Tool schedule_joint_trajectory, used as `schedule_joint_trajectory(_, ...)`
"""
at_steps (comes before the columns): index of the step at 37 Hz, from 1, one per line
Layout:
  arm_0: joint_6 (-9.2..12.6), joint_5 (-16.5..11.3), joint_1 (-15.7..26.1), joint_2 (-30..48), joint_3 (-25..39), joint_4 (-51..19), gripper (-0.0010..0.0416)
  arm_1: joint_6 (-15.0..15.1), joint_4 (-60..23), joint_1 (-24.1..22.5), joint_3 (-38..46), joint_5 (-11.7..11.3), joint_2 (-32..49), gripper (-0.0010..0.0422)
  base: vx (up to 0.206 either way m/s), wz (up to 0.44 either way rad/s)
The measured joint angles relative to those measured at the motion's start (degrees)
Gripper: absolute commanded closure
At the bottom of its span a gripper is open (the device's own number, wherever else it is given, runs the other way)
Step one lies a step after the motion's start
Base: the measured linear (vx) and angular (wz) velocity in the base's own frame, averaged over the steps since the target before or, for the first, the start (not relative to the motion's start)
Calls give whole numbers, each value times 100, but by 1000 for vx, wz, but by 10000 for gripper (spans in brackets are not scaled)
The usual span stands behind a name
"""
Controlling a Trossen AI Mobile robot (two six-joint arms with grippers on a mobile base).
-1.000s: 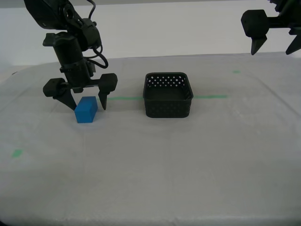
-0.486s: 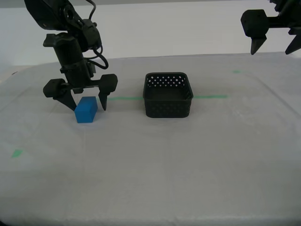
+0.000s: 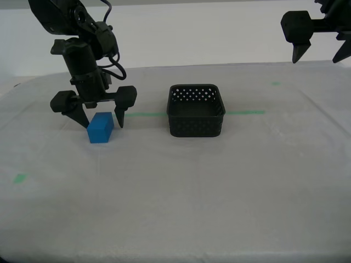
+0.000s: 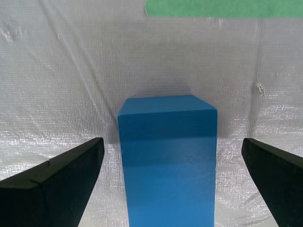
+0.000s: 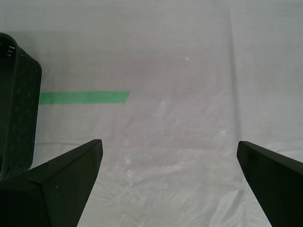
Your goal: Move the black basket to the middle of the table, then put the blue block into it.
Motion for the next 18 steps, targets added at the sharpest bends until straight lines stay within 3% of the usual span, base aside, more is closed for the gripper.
schedule_joint_trajectory(8,0,0,-7,0,0,7,7,-7,13,0,0,2,0,68,0,0)
schedule_joint_trajectory(18,0,0,-4,0,0,17,7,-188,9,0,0,0,0,204,0,0)
